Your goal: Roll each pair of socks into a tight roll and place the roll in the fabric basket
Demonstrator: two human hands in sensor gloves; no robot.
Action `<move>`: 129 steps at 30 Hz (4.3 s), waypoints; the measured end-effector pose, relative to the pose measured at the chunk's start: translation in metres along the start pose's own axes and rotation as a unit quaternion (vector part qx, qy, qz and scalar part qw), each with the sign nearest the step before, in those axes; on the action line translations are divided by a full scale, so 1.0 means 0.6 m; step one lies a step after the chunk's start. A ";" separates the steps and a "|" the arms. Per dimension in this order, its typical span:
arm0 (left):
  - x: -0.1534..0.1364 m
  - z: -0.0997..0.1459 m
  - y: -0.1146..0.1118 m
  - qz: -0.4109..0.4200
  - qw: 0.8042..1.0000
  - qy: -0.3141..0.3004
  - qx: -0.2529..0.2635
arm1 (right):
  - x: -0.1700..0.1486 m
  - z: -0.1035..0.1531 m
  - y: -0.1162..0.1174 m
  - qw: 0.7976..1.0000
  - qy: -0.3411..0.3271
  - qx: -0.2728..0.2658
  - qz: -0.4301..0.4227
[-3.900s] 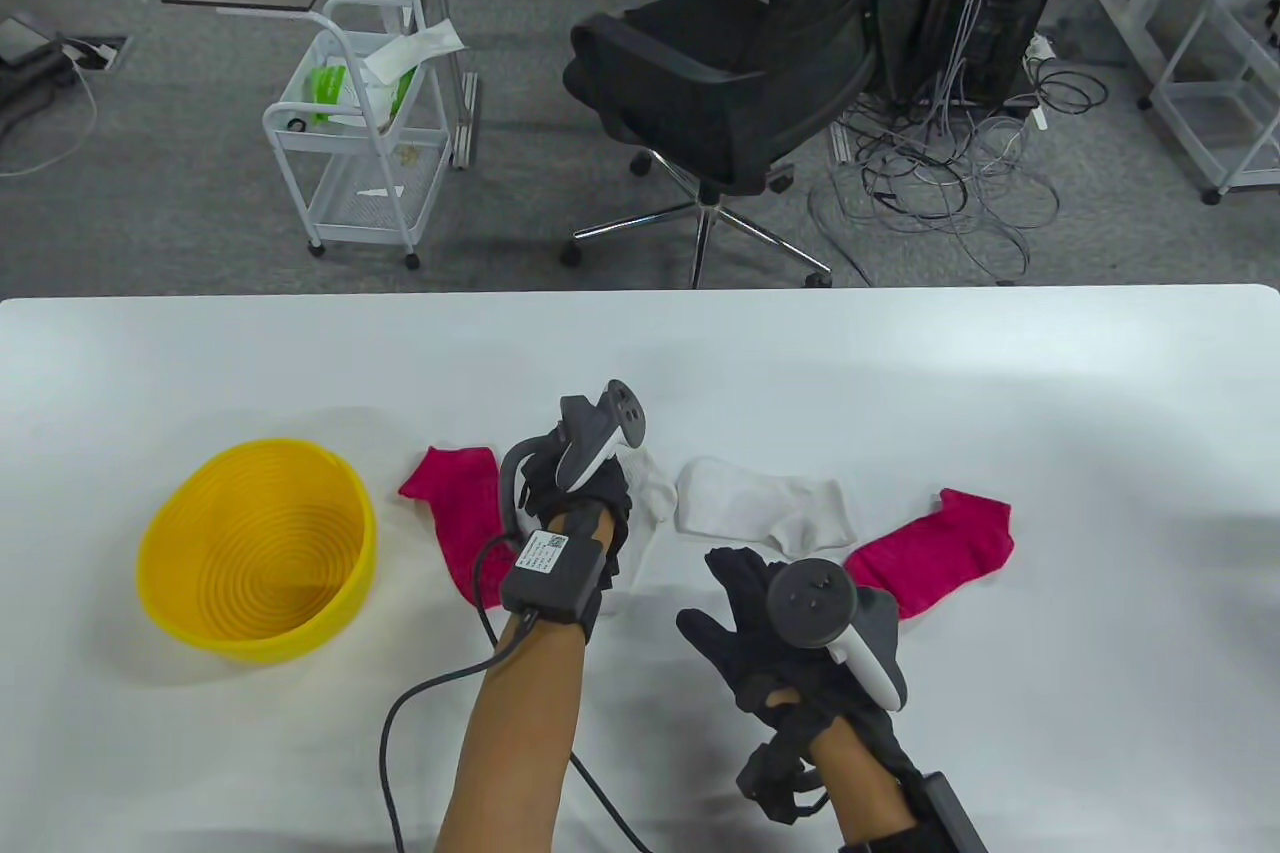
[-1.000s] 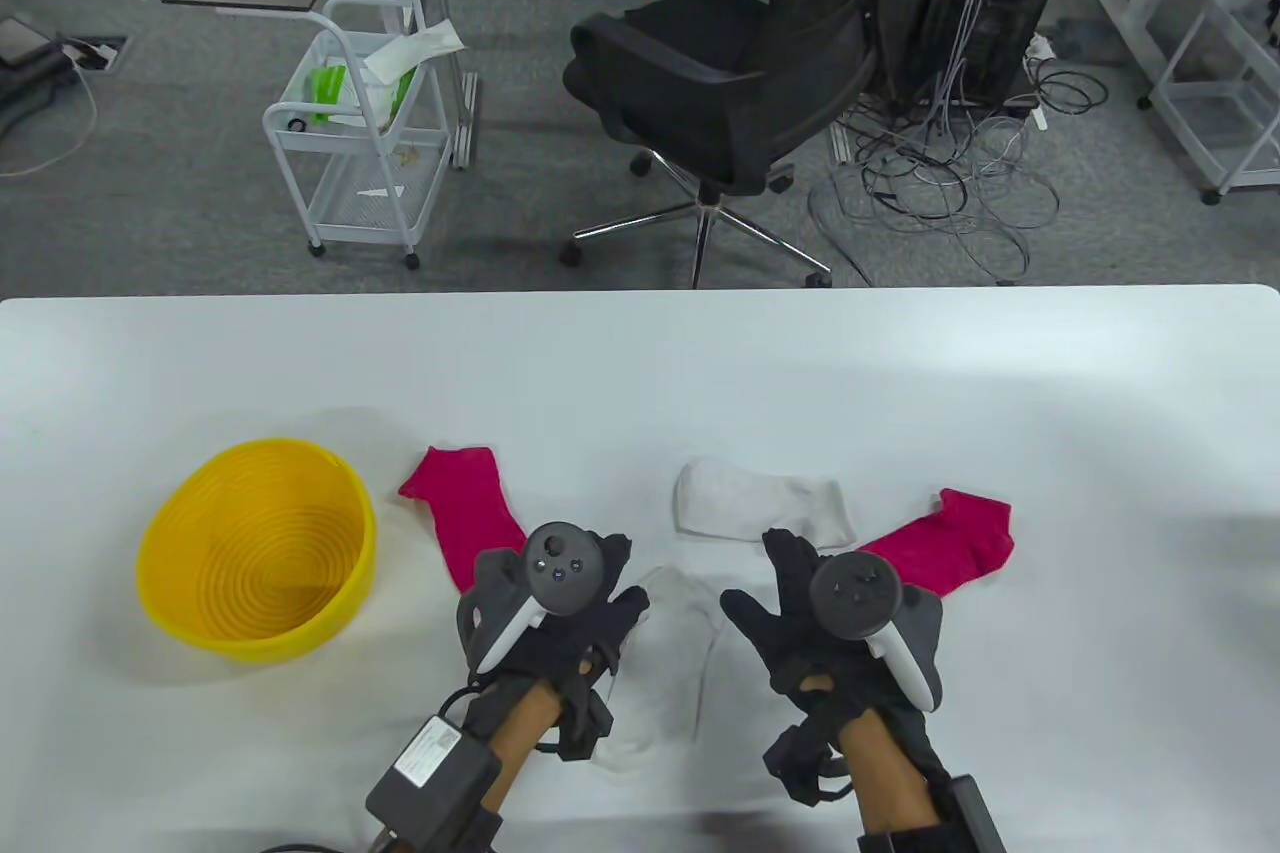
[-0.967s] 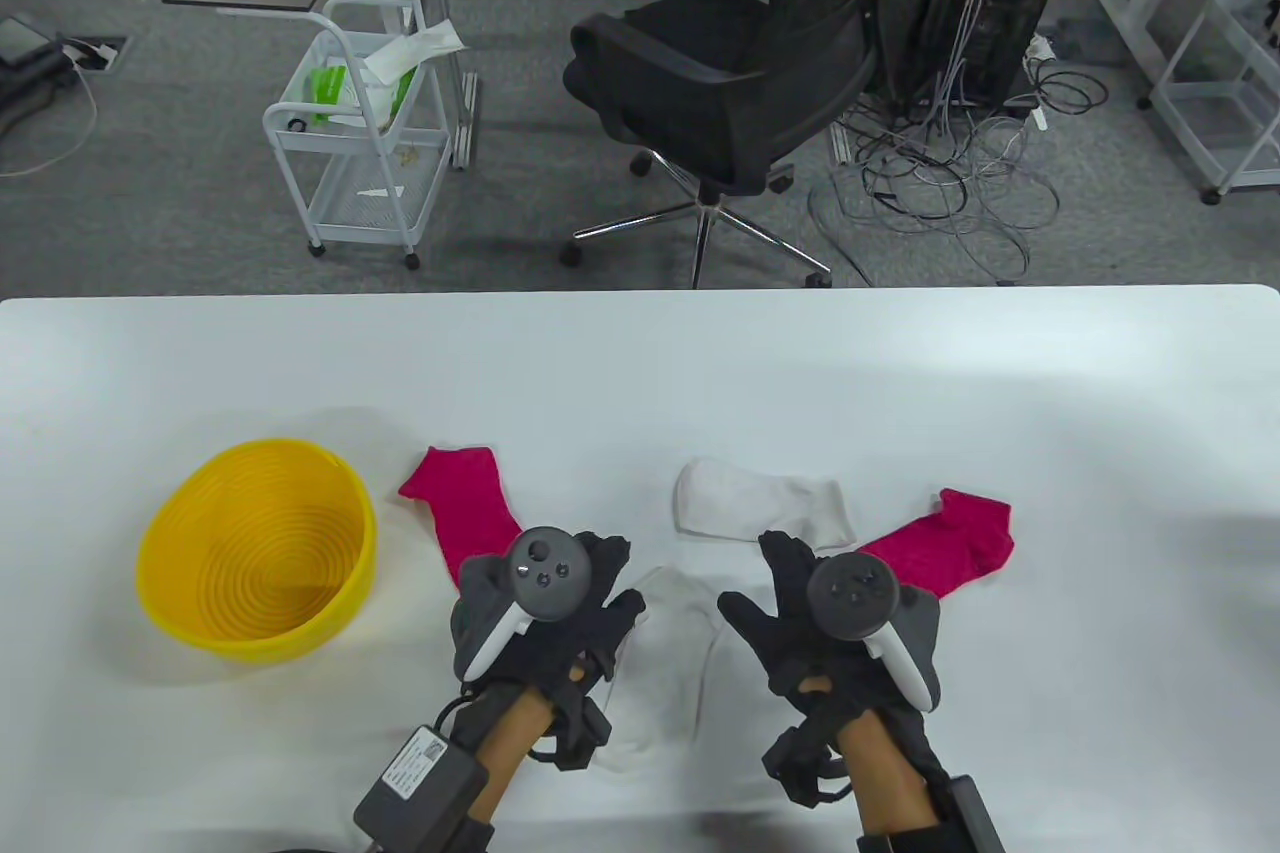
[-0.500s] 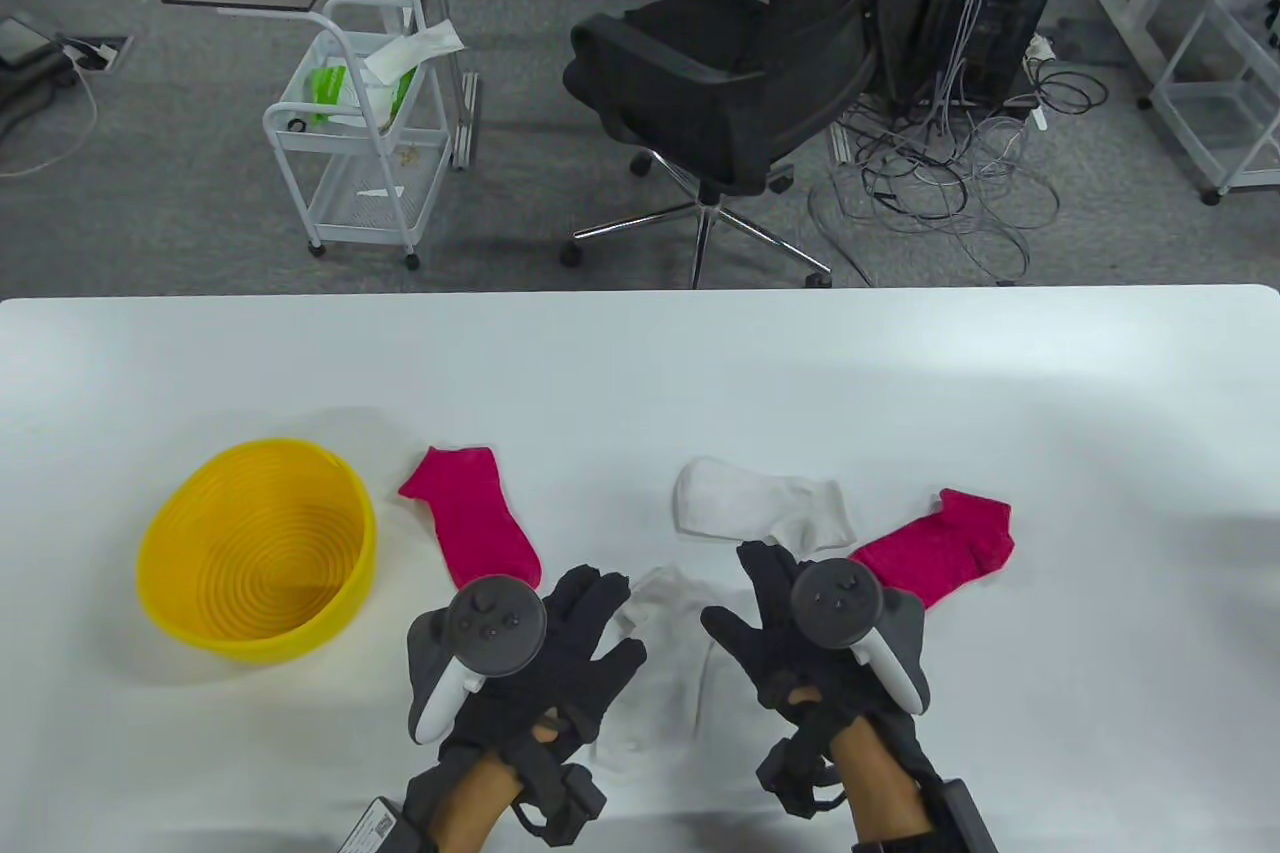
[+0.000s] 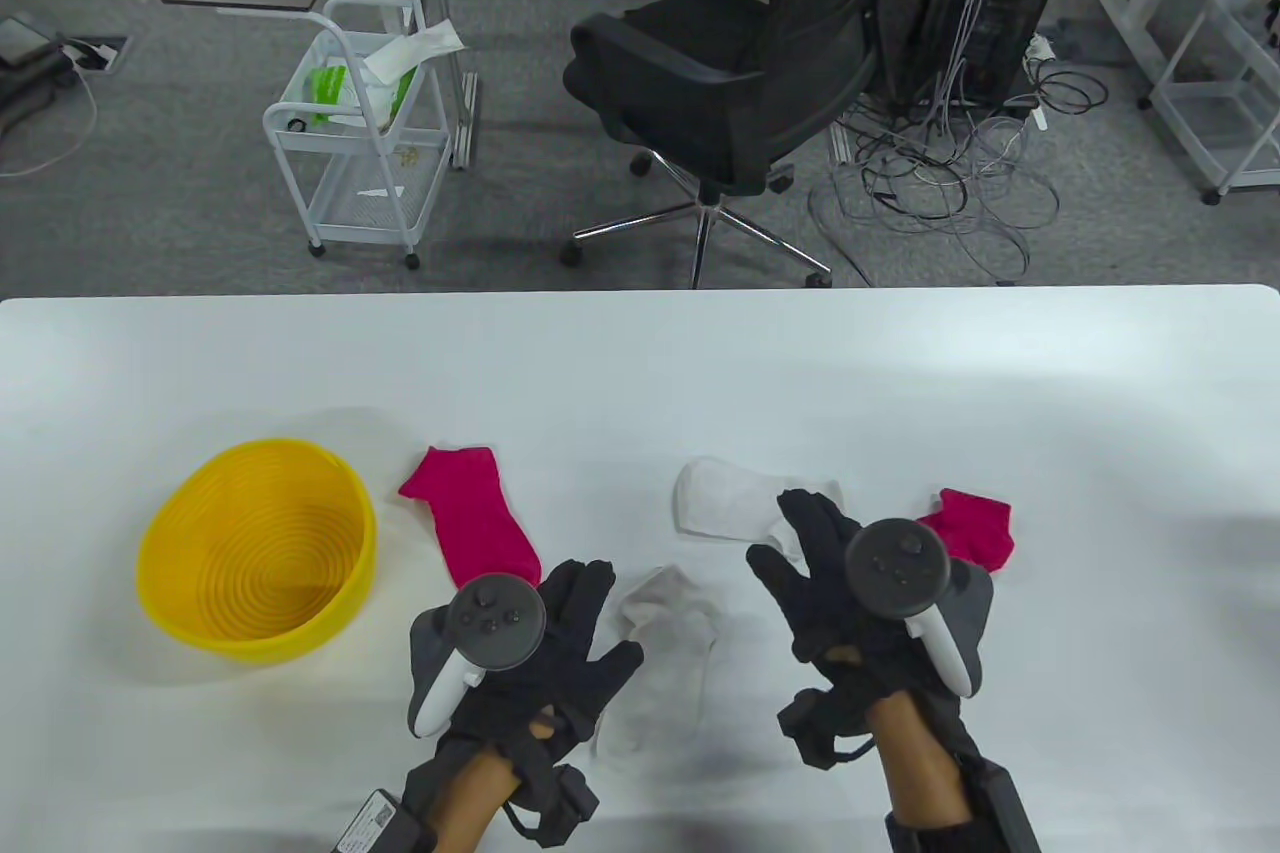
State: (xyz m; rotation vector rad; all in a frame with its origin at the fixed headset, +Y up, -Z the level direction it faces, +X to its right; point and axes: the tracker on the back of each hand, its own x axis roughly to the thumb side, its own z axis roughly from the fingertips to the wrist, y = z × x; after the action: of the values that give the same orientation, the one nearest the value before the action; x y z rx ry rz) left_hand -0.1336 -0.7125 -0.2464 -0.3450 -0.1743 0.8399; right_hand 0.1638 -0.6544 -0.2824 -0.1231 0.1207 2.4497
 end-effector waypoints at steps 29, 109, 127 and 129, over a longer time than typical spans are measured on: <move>0.003 0.009 0.014 -0.047 0.998 0.029 0.026 | -0.122 -0.260 0.070 0.933 0.316 -0.002 0.172; -0.037 0.006 0.052 0.016 0.997 0.063 0.040 | 0.156 -0.047 0.189 0.924 -0.104 0.130 0.344; -0.033 0.003 0.045 0.009 0.998 0.058 0.009 | 0.077 -0.070 0.160 0.955 -0.101 0.053 0.274; -0.031 0.001 0.040 0.002 0.998 0.056 -0.005 | 0.068 -0.060 0.143 0.963 -0.095 0.057 0.246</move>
State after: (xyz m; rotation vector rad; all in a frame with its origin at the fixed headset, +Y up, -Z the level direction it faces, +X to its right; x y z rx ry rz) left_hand -0.1627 -0.7113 -0.2551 -0.4002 -0.0735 0.8218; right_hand 0.0798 -0.6991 -0.3180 0.2187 0.2315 2.9239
